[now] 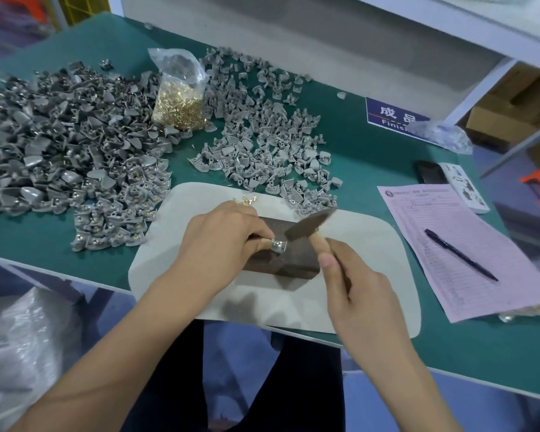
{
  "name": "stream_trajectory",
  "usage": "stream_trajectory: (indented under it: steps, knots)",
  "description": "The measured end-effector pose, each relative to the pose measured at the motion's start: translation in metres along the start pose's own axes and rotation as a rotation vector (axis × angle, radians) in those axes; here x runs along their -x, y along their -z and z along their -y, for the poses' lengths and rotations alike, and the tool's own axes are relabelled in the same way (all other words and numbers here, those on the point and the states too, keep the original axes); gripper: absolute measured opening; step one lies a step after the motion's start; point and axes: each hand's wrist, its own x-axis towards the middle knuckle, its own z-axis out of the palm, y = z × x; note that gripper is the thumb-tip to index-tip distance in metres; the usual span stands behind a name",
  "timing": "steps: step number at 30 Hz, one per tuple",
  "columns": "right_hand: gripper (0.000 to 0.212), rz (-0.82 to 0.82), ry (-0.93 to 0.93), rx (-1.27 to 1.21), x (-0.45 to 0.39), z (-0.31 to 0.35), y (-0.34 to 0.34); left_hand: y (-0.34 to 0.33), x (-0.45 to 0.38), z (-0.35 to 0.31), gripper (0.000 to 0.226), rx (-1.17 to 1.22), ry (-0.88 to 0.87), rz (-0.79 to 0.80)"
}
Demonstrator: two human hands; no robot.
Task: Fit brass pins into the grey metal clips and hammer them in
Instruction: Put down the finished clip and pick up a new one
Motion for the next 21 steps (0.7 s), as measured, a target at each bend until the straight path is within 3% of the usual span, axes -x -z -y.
stream_trajectory:
  steps: [2, 6, 9, 11, 16, 18, 21]
  knots:
    - [0.043, -0.066, -0.021, -0.084, 0.002, 0.003, -0.002, 0.000, 0.000, 0.000, 0.012, -0.004, 0.001, 0.005]
    - [0.041, 0.080, -0.001, 0.041, 0.003, 0.002, 0.000, -0.001, 0.001, 0.001, 0.011, -0.017, -0.011, 0.005]
    - [0.039, -0.125, -0.089, 0.047, -0.001, -0.006, 0.005, -0.002, 0.000, 0.002, 0.011, -0.013, -0.011, 0.005]
    - [0.040, -0.179, -0.162, 0.200, -0.002, -0.015, 0.002, -0.003, 0.000, 0.003, 0.010, -0.009, -0.008, -0.003]
    - [0.061, 0.012, -0.408, 0.454, -0.009, -0.030, -0.010, -0.007, 0.003, 0.003, 0.007, 0.047, -0.002, -0.020]
    - [0.050, -0.050, -0.335, 0.526, -0.011, -0.029, -0.013, -0.009, 0.006, 0.004, 0.006, 0.070, -0.011, -0.024]
    - [0.027, -0.264, -0.039, 0.242, -0.018, -0.017, -0.019, -0.011, 0.014, 0.006, 0.006, 0.101, -0.028, -0.061]
